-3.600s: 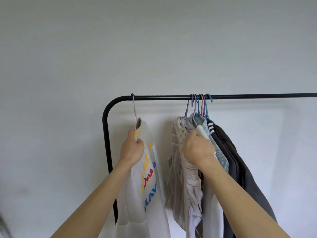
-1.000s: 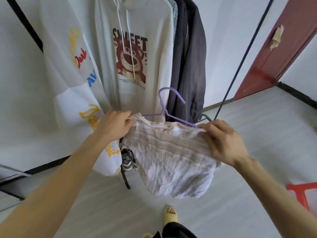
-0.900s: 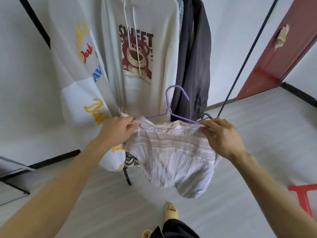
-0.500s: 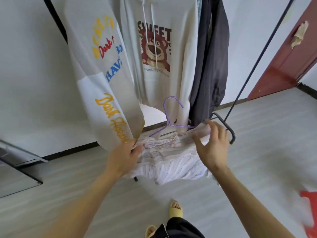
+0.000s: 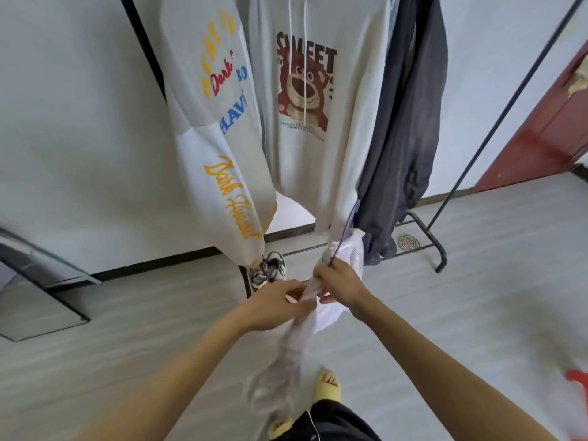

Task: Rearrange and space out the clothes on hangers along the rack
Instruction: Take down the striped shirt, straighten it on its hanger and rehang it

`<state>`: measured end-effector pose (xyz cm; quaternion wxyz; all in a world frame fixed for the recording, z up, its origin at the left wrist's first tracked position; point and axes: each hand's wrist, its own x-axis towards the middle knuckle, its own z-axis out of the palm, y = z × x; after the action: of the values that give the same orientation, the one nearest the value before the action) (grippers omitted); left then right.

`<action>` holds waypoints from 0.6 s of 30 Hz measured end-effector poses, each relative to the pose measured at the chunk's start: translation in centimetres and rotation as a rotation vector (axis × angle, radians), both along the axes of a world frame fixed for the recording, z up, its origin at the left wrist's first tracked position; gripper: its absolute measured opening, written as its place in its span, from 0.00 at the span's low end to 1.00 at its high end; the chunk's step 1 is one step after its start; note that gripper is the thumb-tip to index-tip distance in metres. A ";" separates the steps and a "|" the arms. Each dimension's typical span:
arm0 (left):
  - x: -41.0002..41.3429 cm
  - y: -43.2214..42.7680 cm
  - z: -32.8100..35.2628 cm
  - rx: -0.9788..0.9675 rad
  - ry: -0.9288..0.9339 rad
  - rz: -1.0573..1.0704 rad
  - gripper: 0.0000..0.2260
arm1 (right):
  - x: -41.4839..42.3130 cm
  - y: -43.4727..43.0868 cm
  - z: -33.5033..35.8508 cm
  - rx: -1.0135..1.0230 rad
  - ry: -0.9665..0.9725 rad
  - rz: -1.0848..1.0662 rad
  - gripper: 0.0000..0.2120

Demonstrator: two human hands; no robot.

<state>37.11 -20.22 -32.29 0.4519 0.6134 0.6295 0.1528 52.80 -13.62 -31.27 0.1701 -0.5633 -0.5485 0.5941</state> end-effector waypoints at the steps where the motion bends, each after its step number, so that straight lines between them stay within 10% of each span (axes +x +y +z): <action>1: -0.9 0.4 0.5 -0.055 -0.040 -0.054 0.08 | 0.2 0.1 0.3 0.039 -0.067 0.045 0.05; 12: -8.9 10.2 5.7 0.394 0.533 0.219 0.33 | 4.2 4.3 8.7 0.652 -0.318 0.285 0.09; 18: -8.1 12.3 9.8 0.581 0.630 0.119 0.13 | 6.7 7.5 11.6 0.846 -0.471 0.135 0.09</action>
<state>28.98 -7.94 -22.53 0.0365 0.6945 0.7017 0.1549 59.47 -6.08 -19.68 0.2166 -0.5270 -0.8006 0.1853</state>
